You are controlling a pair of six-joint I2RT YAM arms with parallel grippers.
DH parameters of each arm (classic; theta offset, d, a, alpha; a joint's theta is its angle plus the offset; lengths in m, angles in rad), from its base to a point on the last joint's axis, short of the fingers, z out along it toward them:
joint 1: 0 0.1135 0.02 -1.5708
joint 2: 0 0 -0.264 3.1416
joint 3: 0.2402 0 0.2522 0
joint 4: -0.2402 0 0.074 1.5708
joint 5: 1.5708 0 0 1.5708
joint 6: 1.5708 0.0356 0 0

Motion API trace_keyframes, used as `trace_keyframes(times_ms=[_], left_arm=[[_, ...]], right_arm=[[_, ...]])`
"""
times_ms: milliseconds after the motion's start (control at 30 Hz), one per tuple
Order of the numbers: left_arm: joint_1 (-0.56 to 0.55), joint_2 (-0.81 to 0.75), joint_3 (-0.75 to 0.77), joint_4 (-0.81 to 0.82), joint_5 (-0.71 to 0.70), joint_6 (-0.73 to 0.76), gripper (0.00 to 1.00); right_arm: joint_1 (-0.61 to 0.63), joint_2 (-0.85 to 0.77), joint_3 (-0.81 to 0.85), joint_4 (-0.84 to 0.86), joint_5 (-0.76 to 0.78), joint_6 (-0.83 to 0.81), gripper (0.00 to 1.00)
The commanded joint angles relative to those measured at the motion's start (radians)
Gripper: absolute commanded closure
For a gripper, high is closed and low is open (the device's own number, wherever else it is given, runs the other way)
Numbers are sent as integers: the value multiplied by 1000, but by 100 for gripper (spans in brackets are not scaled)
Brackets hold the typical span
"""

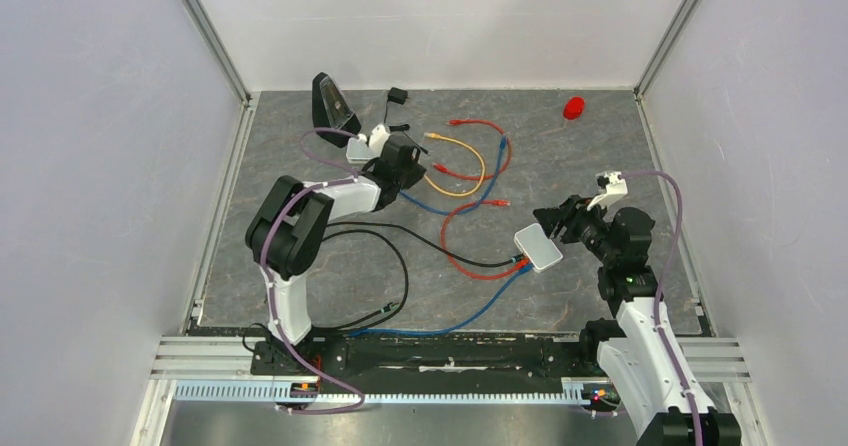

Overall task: Insert the plug into the switch port
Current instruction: Pick up the connector from the center of the board.

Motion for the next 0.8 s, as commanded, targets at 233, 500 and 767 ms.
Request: trace_keyframes(times_ms=[233, 500, 767], left_arm=[[5, -373, -57, 185, 145, 845, 98], [3, -553, -196, 163, 538, 1241, 98], [-85, -619, -243, 87, 657, 1443, 98]], right_arm=[[2, -16, 92, -19, -26, -69, 43], [4, 16, 119, 12, -64, 2, 42], [7, 74, 122, 176, -152, 39, 36]])
